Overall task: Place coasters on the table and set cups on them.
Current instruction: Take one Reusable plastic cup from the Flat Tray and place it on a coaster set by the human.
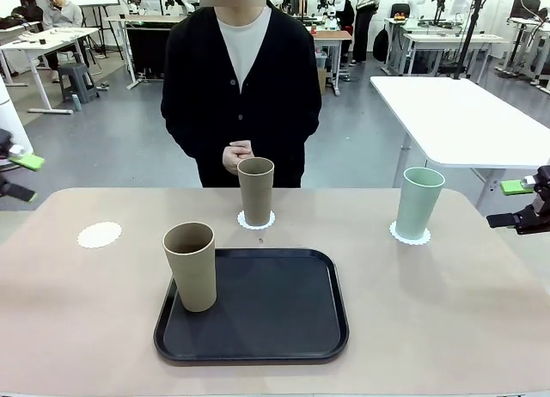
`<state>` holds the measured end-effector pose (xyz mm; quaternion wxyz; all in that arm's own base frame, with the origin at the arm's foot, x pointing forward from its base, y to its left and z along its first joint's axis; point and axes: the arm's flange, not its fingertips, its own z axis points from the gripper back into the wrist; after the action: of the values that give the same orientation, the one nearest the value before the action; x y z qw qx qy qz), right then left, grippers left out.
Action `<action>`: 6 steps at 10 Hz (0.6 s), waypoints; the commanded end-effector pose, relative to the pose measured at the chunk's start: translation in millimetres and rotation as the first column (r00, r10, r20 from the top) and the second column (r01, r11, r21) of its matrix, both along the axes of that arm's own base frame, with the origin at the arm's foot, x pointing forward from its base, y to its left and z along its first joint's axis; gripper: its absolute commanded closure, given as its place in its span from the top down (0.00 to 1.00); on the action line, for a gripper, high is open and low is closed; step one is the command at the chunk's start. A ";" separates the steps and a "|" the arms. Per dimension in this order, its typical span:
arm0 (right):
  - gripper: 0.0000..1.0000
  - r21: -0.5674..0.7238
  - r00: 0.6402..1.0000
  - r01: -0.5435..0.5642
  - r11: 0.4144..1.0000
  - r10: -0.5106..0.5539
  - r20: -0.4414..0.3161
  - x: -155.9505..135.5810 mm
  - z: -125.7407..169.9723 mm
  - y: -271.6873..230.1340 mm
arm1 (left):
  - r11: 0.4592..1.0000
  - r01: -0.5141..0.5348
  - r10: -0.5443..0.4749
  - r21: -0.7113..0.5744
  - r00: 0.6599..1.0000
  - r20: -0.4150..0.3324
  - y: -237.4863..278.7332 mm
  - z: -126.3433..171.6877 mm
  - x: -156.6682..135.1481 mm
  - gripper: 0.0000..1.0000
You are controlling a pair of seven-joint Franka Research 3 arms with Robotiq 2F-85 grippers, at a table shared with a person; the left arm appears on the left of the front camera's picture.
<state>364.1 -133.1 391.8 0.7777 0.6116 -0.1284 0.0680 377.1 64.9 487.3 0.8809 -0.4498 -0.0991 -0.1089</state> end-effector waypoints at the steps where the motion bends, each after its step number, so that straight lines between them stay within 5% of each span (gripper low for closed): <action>1: 1.00 -0.003 1.000 -0.002 1.000 0.002 0.000 2.2 -0.2 0.7 | 0.969 0.142 -0.170 0.202 0.977 0.129 -24.7 -0.6 30.9 1.00; 3: 1.00 -0.003 1.000 -0.002 1.000 0.002 0.000 2.2 -0.2 0.7 | 0.856 0.329 -0.442 0.398 0.866 0.236 -72.8 -1.5 13.0 1.00; 6: 1.00 -0.003 1.000 -0.002 1.000 0.002 0.000 2.2 -0.2 0.7 | 0.732 0.362 -0.616 0.578 0.715 0.332 -129.6 -15.5 -24.1 1.00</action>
<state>364.5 -132.6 391.8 0.7779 0.6114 -0.1278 0.0686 371.7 -58.1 486.4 0.8515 -0.2058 -0.1333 -0.4634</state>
